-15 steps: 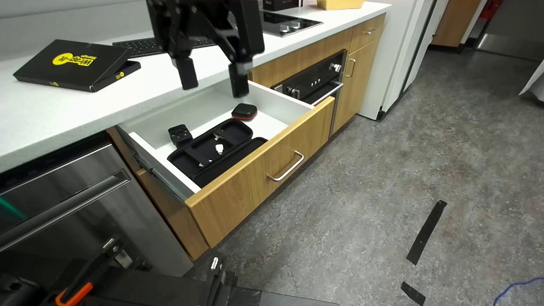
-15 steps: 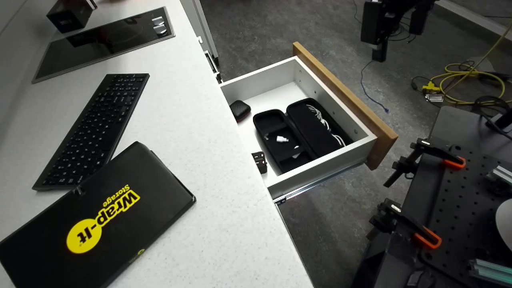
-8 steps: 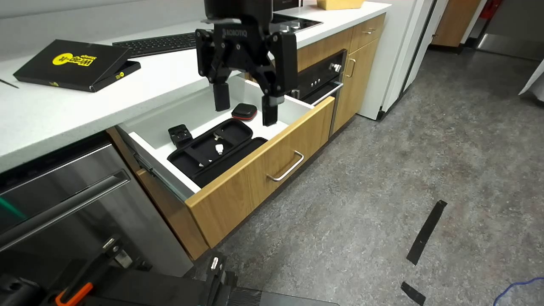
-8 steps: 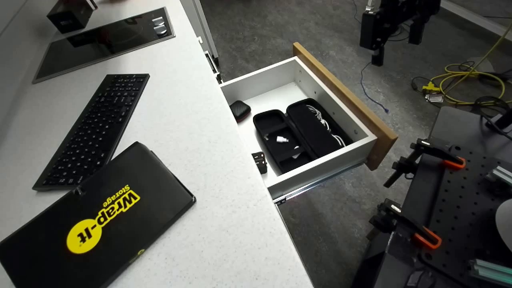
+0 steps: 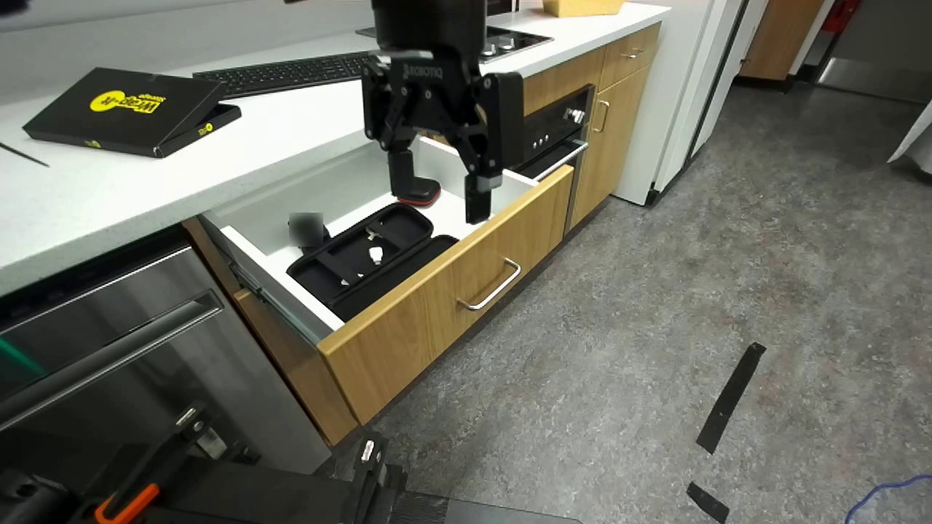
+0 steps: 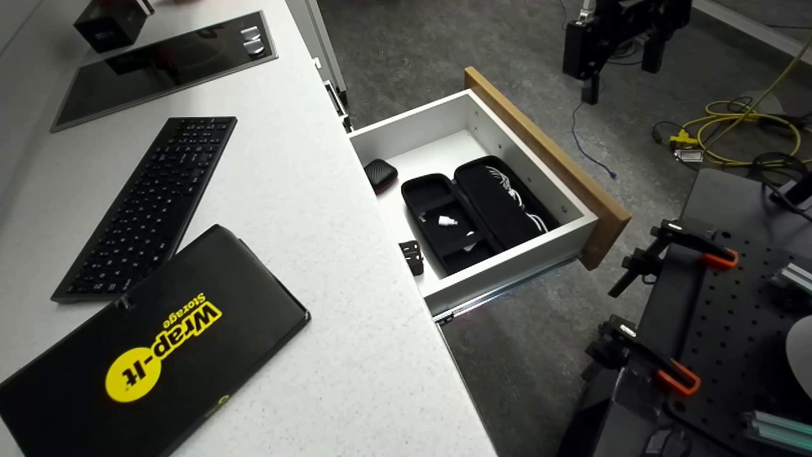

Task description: Close the drawer

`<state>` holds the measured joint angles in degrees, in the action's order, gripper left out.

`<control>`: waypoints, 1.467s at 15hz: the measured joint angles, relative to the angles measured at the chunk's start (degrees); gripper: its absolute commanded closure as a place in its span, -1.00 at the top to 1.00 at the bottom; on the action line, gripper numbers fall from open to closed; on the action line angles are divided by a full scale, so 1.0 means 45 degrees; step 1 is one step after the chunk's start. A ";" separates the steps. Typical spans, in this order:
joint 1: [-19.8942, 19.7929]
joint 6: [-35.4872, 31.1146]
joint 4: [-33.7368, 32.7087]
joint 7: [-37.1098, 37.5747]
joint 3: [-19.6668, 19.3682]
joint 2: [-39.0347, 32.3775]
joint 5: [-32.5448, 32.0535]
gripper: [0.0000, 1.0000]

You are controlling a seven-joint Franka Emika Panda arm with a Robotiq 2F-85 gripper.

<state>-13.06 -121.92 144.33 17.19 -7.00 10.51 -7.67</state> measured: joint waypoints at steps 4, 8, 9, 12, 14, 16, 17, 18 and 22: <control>-0.0328 -0.1444 -0.0906 0.1080 -0.0641 -0.1941 -0.0026 1.00; -0.0337 -0.2955 -0.2176 0.2644 -0.1204 -0.4252 -0.0026 1.00; -0.0300 -0.3229 -0.2534 0.3056 -0.1316 -0.4868 -0.0026 1.00; -0.0113 -0.3623 -0.3601 0.4089 -0.1625 -0.6555 0.0013 1.00; 0.0073 -0.3747 -0.4210 0.4603 -0.1804 -0.7448 0.0031 1.00; 0.0284 -0.3812 -0.4746 0.5096 -0.1925 -0.8214 0.0108 1.00; 0.0394 -0.3814 -0.5025 0.5339 -0.1947 -0.8598 0.0158 1.00; 0.0493 -0.3815 -0.5271 0.5533 -0.1951 -0.8936 0.0185 1.00; 0.0781 -0.3813 -0.6140 0.5881 -0.1921 -1.0076 0.0582 1.00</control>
<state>-9.55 -139.08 116.70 43.66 -15.65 -34.83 -5.06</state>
